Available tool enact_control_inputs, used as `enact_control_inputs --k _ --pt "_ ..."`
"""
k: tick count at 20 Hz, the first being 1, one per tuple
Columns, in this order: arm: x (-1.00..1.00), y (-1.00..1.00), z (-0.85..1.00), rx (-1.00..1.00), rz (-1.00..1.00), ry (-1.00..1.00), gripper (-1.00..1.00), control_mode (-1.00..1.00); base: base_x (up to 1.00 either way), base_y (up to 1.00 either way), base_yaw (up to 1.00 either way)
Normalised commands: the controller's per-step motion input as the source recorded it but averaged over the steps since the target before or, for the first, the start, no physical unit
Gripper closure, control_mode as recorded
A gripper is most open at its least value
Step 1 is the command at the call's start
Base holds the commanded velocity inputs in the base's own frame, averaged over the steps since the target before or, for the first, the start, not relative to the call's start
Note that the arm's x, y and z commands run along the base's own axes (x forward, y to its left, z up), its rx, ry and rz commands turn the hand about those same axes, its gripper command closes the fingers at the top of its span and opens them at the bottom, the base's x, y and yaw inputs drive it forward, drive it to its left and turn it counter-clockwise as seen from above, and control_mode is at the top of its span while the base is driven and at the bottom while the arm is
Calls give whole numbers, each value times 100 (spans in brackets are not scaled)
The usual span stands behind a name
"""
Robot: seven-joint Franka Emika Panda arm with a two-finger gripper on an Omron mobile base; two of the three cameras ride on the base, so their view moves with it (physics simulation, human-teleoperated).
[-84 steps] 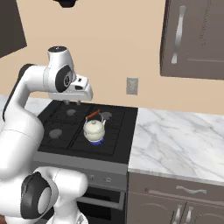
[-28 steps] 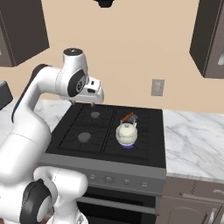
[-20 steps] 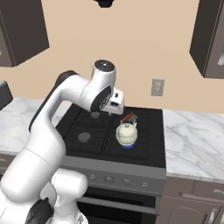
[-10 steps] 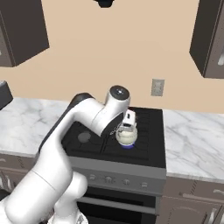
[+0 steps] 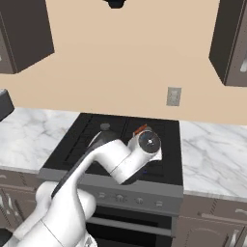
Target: Lower the heat of the kettle.
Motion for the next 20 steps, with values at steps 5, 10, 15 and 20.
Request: enact_control_inputs --k 5,10,15,20 --pt "-34 -51 -11 0 29 -32 -100 -100 0 0 0" --pt "-20 -38 -12 -7 37 -40 -100 -100 0 0 0" --pt "-10 -20 -25 -25 41 -37 -100 -100 0 0 0" --pt "-6 -4 -46 -33 25 -19 -100 -100 0 0 0"
